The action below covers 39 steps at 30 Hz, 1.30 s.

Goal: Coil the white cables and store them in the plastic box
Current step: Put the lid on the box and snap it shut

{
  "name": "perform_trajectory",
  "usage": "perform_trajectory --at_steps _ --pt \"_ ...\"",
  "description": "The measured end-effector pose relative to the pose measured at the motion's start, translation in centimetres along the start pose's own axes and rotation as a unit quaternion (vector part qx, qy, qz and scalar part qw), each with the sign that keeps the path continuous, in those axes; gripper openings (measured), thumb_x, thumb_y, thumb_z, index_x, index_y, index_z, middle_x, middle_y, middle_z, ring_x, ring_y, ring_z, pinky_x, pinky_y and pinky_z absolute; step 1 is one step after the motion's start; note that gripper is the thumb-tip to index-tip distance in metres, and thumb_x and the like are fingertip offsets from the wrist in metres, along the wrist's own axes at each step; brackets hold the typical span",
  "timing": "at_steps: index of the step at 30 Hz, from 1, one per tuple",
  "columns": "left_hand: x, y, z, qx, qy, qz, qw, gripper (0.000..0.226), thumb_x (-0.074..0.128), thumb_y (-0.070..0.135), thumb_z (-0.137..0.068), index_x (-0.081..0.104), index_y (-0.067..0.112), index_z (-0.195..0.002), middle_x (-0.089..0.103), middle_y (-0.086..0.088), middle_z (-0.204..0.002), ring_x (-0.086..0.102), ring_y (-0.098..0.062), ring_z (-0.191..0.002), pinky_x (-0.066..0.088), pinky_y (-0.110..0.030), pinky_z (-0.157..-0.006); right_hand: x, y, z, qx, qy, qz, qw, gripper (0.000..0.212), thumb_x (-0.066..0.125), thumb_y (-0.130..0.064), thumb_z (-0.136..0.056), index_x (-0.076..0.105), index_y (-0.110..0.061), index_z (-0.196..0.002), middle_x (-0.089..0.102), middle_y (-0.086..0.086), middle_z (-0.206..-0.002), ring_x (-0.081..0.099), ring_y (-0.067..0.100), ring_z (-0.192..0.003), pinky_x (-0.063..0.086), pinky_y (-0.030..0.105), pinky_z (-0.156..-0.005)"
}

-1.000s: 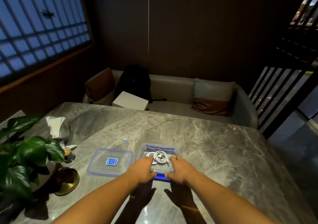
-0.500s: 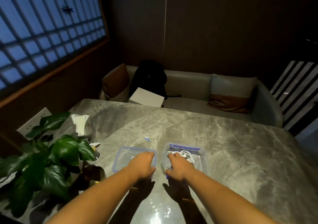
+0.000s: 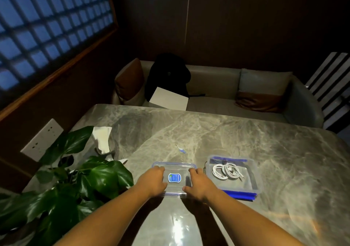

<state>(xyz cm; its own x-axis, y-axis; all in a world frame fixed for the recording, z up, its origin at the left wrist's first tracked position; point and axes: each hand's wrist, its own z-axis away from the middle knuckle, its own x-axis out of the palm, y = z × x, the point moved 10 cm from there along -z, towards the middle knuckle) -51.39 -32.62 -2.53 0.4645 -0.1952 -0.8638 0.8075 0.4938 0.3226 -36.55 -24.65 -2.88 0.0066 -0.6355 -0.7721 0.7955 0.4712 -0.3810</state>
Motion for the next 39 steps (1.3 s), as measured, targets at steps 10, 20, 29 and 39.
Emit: perform_trajectory --at_steps 10,20,29,39 --pt "1.4 -4.4 -2.1 -0.069 0.007 0.073 0.995 0.071 0.064 0.055 -0.081 0.044 0.013 -0.136 0.056 -0.011 -0.126 0.058 -0.028 -0.114 0.051 -0.038 -0.090 3.0 2.6 -2.0 0.124 -0.009 -0.105 0.987 0.093 0.068 -0.054 -0.080 0.019 -0.018 -0.151 0.040 0.020 -0.144 0.043 0.039 -0.135 0.037 0.047 -0.113" --pt "3.1 -6.5 -2.0 -0.158 0.063 0.126 0.977 0.087 0.066 0.051 -0.086 0.024 0.005 -0.147 0.053 -0.015 -0.136 0.050 -0.033 -0.125 0.045 -0.040 -0.096 4.6 4.8 -4.8 0.177 0.031 -0.167 0.969 0.117 0.051 -0.075 -0.051 0.021 -0.021 -0.150 0.057 0.015 -0.136 0.054 0.036 -0.124 0.045 0.050 -0.105" --pt "3.5 -4.7 -1.2 -0.169 0.074 0.182 0.966 0.105 0.061 0.057 -0.086 0.001 0.006 -0.155 0.051 -0.014 -0.141 0.052 -0.033 -0.127 0.049 -0.045 -0.095 2.7 3.8 -3.8 0.205 0.049 -0.251 0.945 0.105 0.070 -0.060 -0.072 0.022 -0.008 -0.149 0.054 0.015 -0.142 0.054 0.035 -0.127 0.045 0.046 -0.106" --pt "0.0 -5.4 -1.1 -0.177 0.141 0.307 0.924 0.092 0.072 0.054 -0.079 0.032 0.004 -0.146 0.050 -0.019 -0.138 0.055 -0.035 -0.121 0.049 -0.040 -0.090 -0.1 4.1 -3.8 0.182 0.127 -0.327 0.919 0.114 0.066 -0.080 -0.033 0.052 -0.008 -0.120 0.060 0.014 -0.121 0.063 0.031 -0.109 0.053 0.047 -0.096"
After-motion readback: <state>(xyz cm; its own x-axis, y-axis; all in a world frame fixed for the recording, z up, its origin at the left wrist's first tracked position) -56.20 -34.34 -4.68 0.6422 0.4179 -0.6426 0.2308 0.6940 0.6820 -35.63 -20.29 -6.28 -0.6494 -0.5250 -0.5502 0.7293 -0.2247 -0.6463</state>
